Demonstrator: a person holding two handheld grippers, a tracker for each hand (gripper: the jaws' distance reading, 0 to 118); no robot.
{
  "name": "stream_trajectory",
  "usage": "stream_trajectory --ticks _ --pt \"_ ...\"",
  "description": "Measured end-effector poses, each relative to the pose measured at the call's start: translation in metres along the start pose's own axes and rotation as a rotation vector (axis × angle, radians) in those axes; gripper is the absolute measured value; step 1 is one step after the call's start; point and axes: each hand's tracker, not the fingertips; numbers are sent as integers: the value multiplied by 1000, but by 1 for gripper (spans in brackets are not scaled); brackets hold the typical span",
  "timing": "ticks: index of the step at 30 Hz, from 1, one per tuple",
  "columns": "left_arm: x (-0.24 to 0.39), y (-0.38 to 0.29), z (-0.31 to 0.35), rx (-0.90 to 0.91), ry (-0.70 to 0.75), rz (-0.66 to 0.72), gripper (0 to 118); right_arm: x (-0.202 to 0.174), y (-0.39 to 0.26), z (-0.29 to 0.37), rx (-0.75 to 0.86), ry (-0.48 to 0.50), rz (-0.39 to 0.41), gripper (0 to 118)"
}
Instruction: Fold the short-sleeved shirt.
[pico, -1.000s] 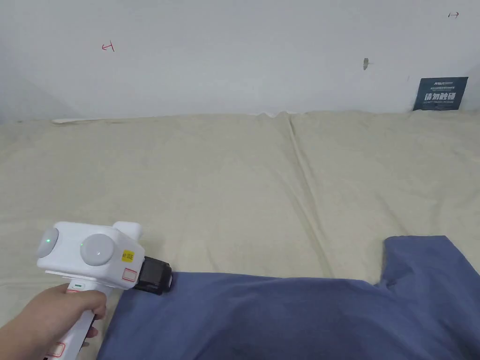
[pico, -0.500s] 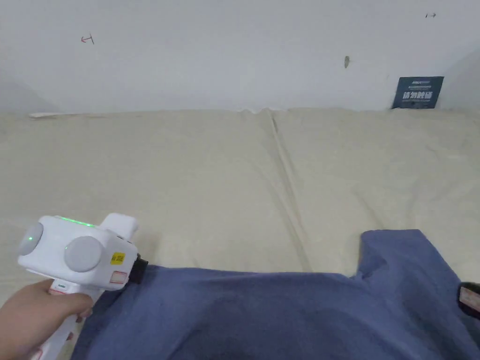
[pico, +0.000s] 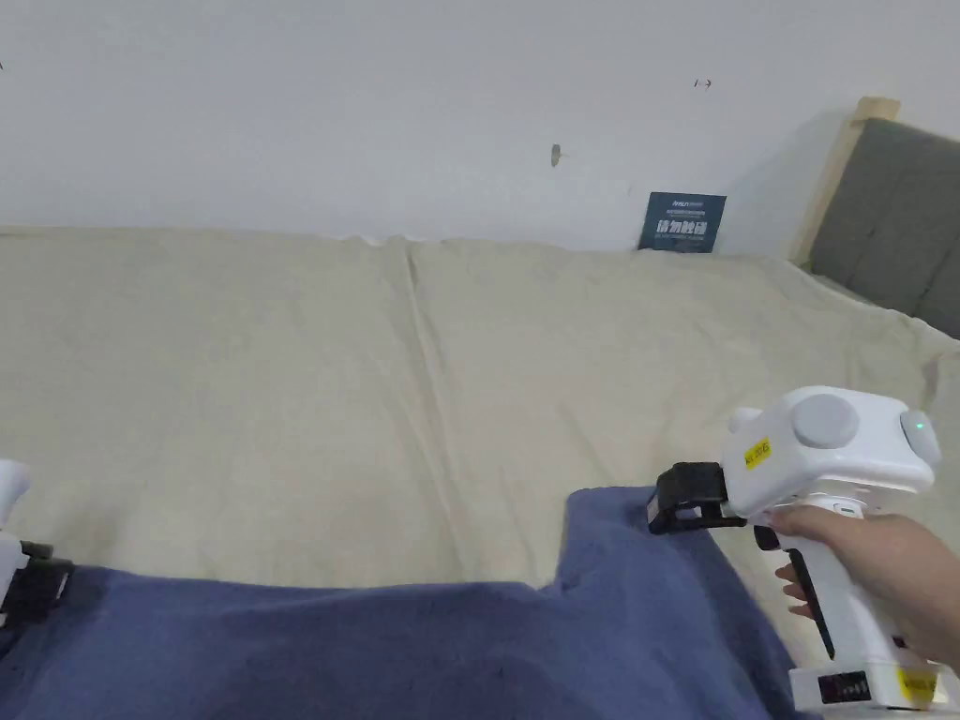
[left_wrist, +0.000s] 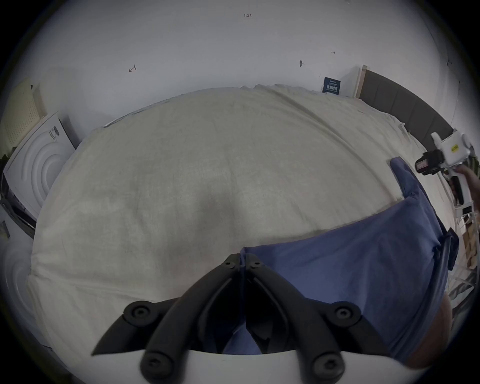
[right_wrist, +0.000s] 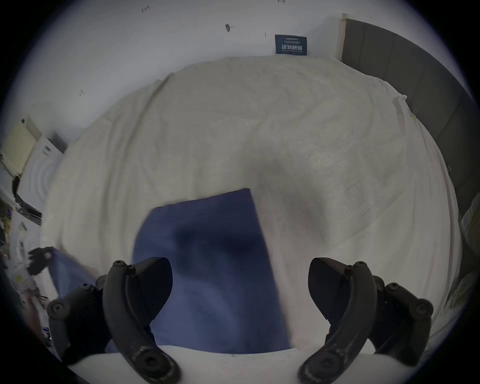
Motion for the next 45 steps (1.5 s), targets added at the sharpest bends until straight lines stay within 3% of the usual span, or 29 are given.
stream_trajectory --ticks 4,5,6,8,10,12,16,19,25,31,35,39,43,45 --pt "-5 1 -4 -3 -4 6 2 1 -1 -18 -20 -24 23 104" --pt "-6 3 -7 -6 -2 7 2 3 -3 -21 -37 -18 20 91" --pt "-7 3 -8 -13 -4 10 2 -1 -4 -23 -49 -7 16 62" --pt "-8 2 -9 -22 -1 7 2 -5 -9 -16 -4 -58 42 53" --pt "-8 0 -10 -30 8 0 2 -18 -9 -11 1 -67 127 0" --pt "-8 -2 -10 -31 11 5 2 -29 -13 -2 23 -117 213 0" --pt "-8 -8 -4 -19 10 32 2 -30 -17 18 76 -112 241 0" --pt "-8 -11 7 26 14 51 2 -18 -20 41 144 -71 205 0" --pt "-5 -26 37 74 -26 76 2 4 -37 104 205 101 105 0" --pt "-12 -64 86 156 -56 88 2 26 -99 160 267 145 52 0" --pt "-9 -109 131 214 -84 129 2 49 -153 191 281 218 -40 0" --pt "-1 -155 162 214 -102 127 2 53 -205 204 264 228 -44 0" --pt "6 -193 173 192 -91 80 2 52 -247 192 223 177 -16 0" --pt "7 -211 169 164 -104 115 2 54 -267 177 178 173 -47 0"
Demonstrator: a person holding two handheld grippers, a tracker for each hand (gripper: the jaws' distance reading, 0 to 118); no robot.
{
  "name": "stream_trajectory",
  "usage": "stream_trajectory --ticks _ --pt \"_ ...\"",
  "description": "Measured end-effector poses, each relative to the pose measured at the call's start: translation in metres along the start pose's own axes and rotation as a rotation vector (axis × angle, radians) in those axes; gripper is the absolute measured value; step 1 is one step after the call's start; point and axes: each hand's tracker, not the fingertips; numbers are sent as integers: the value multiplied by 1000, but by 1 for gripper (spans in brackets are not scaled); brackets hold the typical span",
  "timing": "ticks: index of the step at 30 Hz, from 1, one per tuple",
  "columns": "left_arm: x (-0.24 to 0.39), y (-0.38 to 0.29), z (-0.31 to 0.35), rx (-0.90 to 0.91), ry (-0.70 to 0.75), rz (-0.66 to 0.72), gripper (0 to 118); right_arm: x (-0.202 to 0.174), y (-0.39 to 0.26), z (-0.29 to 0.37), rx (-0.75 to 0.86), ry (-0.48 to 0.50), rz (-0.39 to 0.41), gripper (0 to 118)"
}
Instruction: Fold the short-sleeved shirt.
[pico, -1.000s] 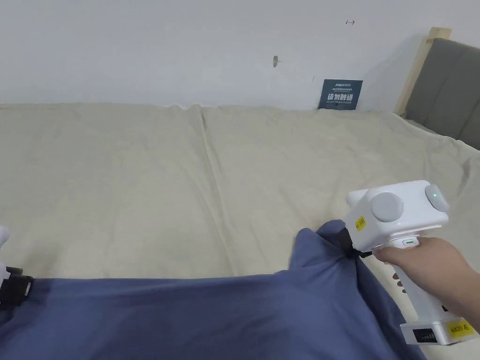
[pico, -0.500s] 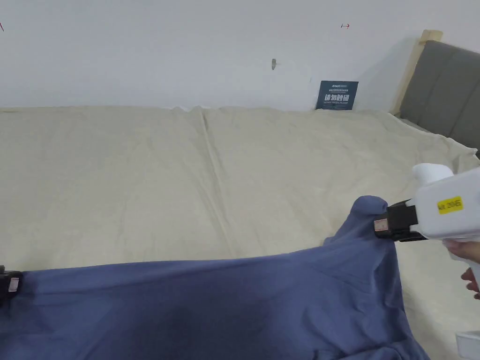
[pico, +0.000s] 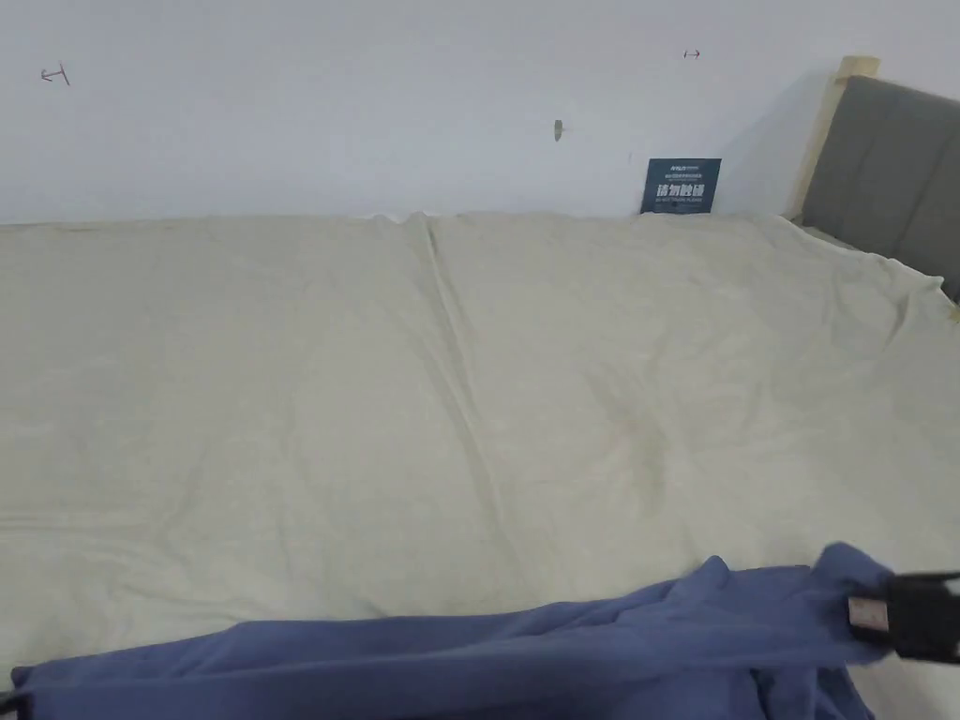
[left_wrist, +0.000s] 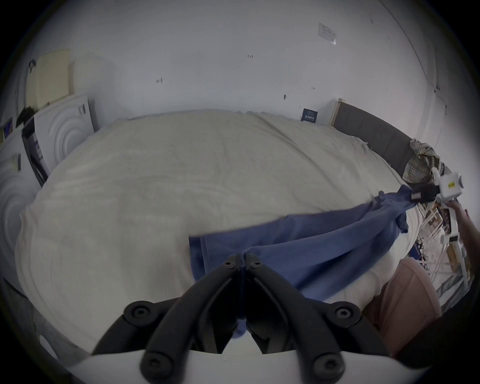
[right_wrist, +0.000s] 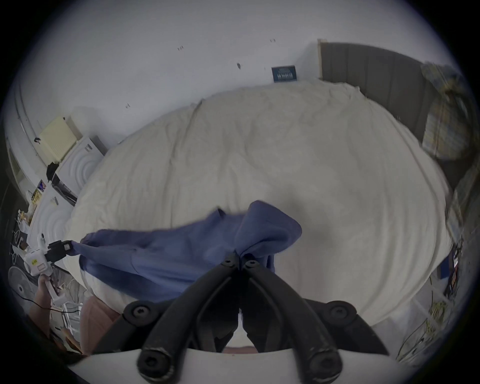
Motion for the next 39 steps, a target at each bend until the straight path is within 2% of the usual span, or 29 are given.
stream_trajectory --ticks 4,7,8,9,10,11,12,13,14,15,16,18,21,23,24,25,26,27,28,29,30,31,32,34,37,39 --pt "-5 -21 -18 -67 -3 47 2 11 -23 -33 -59 -65 15 0" --pt "-2 -29 -32 -148 41 -11 5 14 -29 -46 -58 -84 3 2" --pt "2 -31 -37 -161 52 -7 7 11 -29 -48 -55 -88 5 5" --pt "2 -31 -41 -163 55 8 16 11 -29 -48 -49 -96 8 19" --pt "1 -32 -42 -163 57 29 16 10 -29 -47 -44 -105 10 19" --pt "1 -32 -40 -156 48 56 19 9 -27 -45 -39 -111 15 26" --pt "-2 -29 -35 -135 44 89 26 8 -26 -43 -35 -137 34 44" --pt "-1 -26 -31 -125 46 103 45 9 -24 -39 -43 -174 47 75" --pt "-1 -23 -26 -106 54 114 70 8 -21 -31 -43 -164 48 101" --pt "1 -18 -17 -74 93 126 104 5 -19 -16 -8 -146 49 108" --pt "-7 -16 -11 -26 110 146 118 1 -16 -3 45 -116 38 108" --pt "-3 -4 14 88 63 150 118 -11 -15 28 176 -68 -7 108" --pt "16 12 47 187 62 169 118 -44 -21 66 336 78 -25 108" --pt "29 19 61 248 31 172 118 -67 -30 81 428 207 -7 108" --pt "45 22 71 275 18 170 118 -81 -34 86 463 227 15 108" --pt "52 24 76 301 23 164 118 -92 -36 87 491 244 35 107" --pt "60 25 82 344 27 142 112 -105 -41 91 525 244 62 104" --pt "71 24 90 388 31 116 94 -114 -47 95 583 237 86 85" --pt "79 24 95 406 43 85 70 -123 -54 99 633 227 106 57" --pt "86 23 99 419 74 45 30 -128 -56 98 679 215 120 14" --pt "93 22 101 426 135 -2 0 -131 -57 96 680 187 131 0" --pt "97 18 101 416 175 -23 0 -132 -58 96 670 155 149 0" --pt "97 14 105 446 171 -53 0 -133 -57 98 682 176 141 0" --pt "95 8 109 418 116 -25 0 -138 -58 100 675 211 165 0" --pt "84 0 115 417 135 -2 0 -147 -59 106 677 195 179 0" --pt "63 2 117 380 96 90 0 -151 -57 110 682 192 184 0"
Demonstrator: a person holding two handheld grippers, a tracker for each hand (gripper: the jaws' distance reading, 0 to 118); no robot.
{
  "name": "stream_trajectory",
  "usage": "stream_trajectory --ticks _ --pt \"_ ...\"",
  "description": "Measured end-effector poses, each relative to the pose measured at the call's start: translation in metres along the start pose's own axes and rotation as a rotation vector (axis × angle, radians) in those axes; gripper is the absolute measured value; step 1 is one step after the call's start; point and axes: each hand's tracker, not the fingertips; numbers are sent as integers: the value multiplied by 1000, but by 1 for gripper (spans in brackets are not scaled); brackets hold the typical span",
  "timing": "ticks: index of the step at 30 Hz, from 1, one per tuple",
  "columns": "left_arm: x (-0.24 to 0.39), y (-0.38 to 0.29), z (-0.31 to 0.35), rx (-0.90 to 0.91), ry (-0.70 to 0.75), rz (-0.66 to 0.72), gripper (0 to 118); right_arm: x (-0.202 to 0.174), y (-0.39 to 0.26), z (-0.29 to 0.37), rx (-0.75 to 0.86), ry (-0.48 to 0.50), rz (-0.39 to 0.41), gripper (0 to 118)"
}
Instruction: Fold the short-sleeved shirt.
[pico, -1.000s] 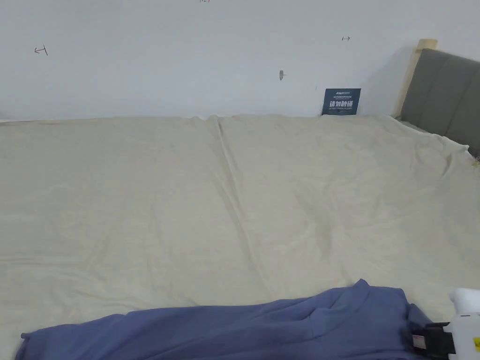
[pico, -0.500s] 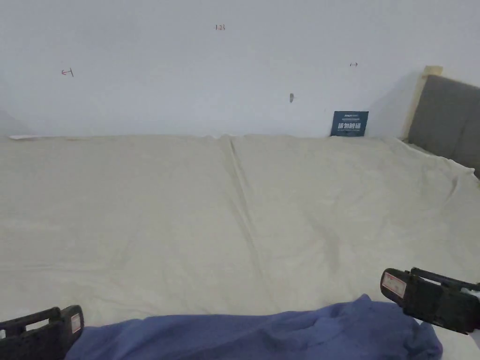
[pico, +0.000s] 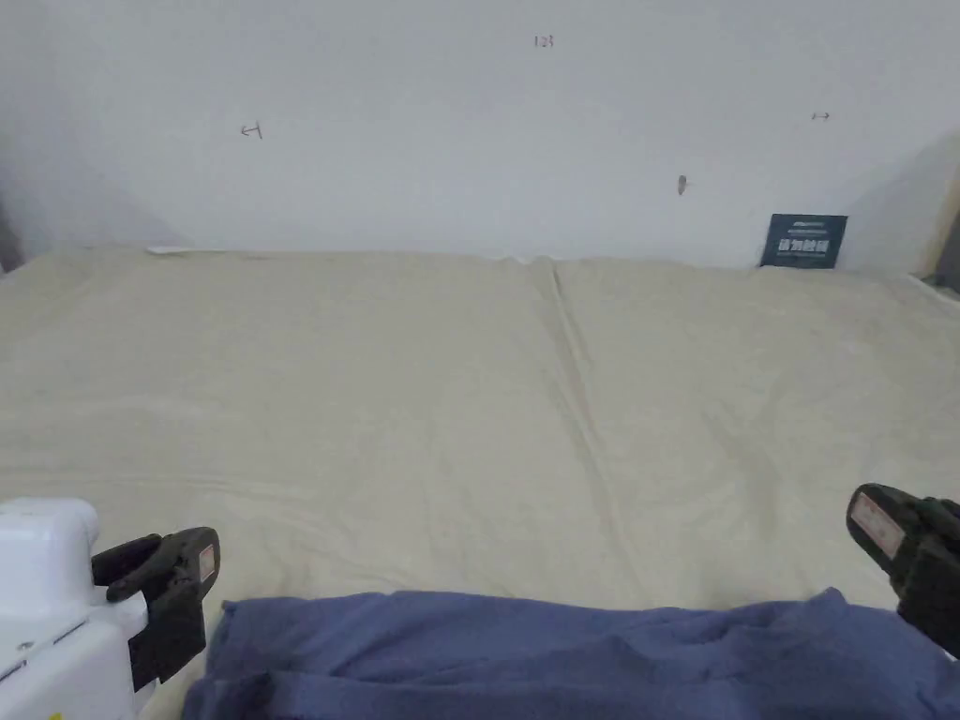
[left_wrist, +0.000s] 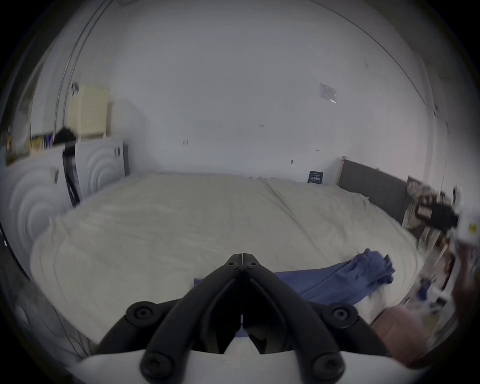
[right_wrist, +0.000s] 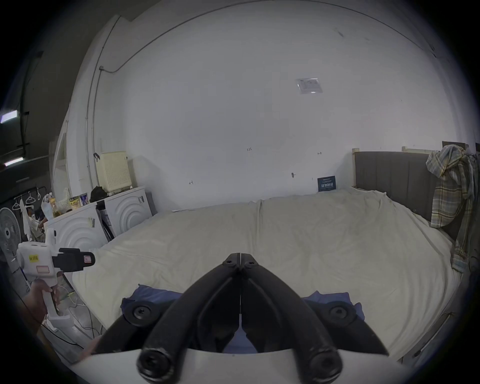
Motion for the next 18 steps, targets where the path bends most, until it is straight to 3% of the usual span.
stream_trajectory --ticks 3,6,9,10,11,12,13,14,18 --pt "-61 3 -32 -198 -149 287 0 -5 4 -3 -14 6 0 0" --pt "-119 -15 -85 -414 -322 466 0 -11 4 -11 -51 17 -11 0" --pt "-160 -34 -125 -443 -356 569 0 -21 0 -21 -91 12 0 0" --pt "-169 -41 -134 -490 -403 608 12 -24 -1 -24 -105 12 -1 0" --pt "-179 -49 -145 -519 -448 651 37 -27 -2 -28 -123 19 -9 0" --pt "-178 -57 -153 -536 -472 684 85 -31 -2 -33 -139 23 -16 0" --pt "-180 -64 -161 -565 -510 701 112 -34 -3 -36 -149 24 -22 0" --pt "-182 -70 -168 -593 -526 709 118 -37 -3 -40 -161 27 -30 0" --pt "-177 -77 -184 -646 -596 787 118 -49 -2 -56 -198 23 -54 0"
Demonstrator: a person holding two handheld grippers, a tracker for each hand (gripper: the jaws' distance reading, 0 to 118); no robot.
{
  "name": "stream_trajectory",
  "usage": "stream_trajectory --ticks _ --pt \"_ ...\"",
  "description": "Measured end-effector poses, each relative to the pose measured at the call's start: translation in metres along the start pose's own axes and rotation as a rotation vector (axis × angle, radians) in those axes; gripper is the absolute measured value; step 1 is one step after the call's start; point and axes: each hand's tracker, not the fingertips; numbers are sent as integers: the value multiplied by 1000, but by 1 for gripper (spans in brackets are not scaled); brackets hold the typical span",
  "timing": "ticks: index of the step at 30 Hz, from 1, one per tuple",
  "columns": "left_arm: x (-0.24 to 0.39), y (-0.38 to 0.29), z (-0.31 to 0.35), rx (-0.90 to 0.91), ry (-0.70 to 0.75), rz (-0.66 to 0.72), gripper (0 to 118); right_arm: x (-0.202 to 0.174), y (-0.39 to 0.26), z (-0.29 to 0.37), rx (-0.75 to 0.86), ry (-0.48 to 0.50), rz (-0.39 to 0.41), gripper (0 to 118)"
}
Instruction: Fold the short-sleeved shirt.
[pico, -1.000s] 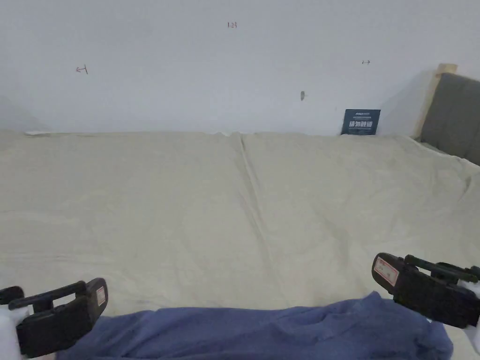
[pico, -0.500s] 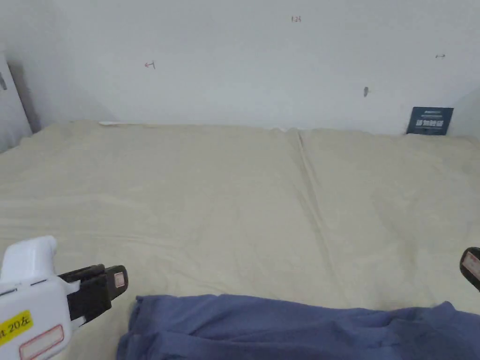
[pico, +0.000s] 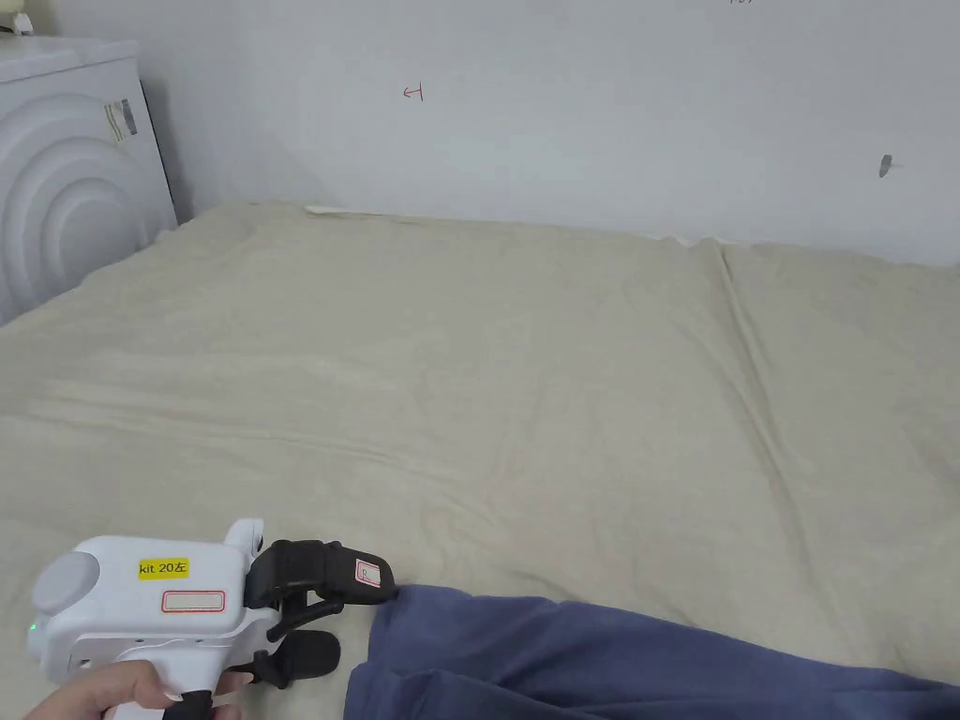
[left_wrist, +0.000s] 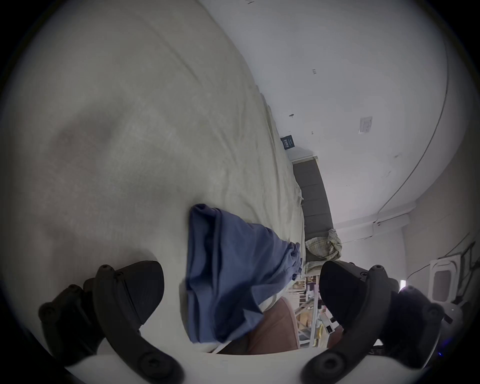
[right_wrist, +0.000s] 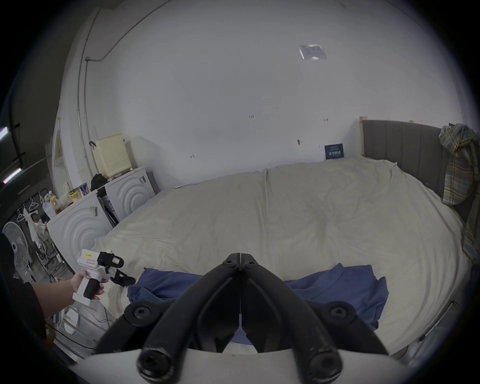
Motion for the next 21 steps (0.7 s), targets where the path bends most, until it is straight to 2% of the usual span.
stream_trajectory --ticks 2,4,7,9,10,14,17,18,19,20,21 --pt "-19 7 -7 -1 -12 0 118 -6 2 -7 -14 -4 -4 0" --pt "-21 13 -13 4 -143 49 118 -12 4 -13 -25 -14 0 0" --pt "-21 10 -35 -88 -208 100 118 -23 6 -23 -41 -19 10 0" --pt "-10 9 -51 -144 -203 42 118 -20 6 -20 -47 -20 15 0" --pt "-23 19 -53 -165 -196 17 118 -21 6 -21 -51 -16 16 0" --pt "-11 15 -77 -196 -163 -10 118 -23 5 -20 -62 2 15 0" --pt "-3 12 -78 -150 -62 -40 115 -22 2 -17 -68 17 20 0" --pt "4 11 -74 -120 -17 -61 96 -22 1 -16 -71 22 25 0" --pt "5 10 -73 -101 58 -79 63 -22 1 -15 -74 24 27 0" --pt "5 8 -76 -95 171 -101 17 -20 1 -15 -76 26 29 0" --pt "4 5 -76 -103 319 -116 8 -19 1 -14 -79 29 28 0"
